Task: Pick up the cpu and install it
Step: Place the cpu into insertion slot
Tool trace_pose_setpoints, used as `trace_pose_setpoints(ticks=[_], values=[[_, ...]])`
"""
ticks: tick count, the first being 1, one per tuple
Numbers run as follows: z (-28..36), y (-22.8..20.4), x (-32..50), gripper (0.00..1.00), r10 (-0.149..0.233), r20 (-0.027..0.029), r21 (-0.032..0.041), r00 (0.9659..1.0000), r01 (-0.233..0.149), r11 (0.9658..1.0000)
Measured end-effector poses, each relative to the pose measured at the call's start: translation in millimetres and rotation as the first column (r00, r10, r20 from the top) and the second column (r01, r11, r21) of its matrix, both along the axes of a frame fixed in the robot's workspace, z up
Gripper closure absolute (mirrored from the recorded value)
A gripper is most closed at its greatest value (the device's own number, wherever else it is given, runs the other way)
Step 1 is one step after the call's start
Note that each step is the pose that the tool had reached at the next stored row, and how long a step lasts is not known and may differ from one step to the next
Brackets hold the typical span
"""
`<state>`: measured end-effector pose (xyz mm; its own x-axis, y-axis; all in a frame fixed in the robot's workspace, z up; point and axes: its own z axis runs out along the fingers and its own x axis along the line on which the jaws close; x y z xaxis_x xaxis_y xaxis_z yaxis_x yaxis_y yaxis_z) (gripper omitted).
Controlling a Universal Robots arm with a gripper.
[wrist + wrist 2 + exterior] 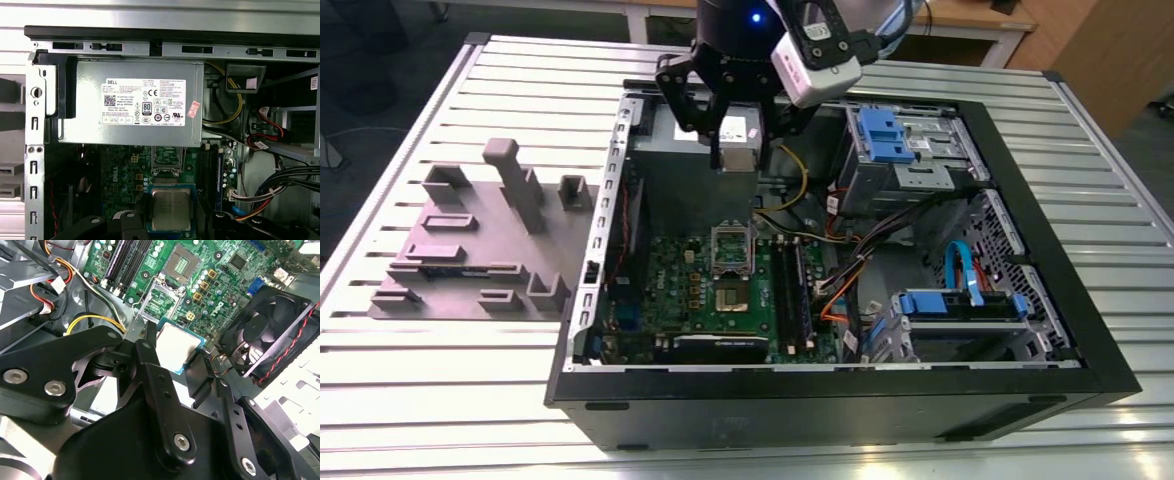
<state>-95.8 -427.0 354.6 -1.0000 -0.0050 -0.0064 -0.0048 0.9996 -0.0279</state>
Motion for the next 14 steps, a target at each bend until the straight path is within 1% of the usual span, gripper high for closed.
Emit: trace_pose_setpoints(ticks=[2,6,14], values=[[-2.0,-0.3,0.0,0.53,0.000,0.0001,0.0000,1.0000,0.000,1.0000],[-3.1,-0.3,0.0,0.53,0.000,0.0000,0.0000,1.0000,0.000,1.0000],[-3.3,-0.3,0.0,0.53,0.000,0.0000,0.0000,1.0000,0.000,1.0000]])
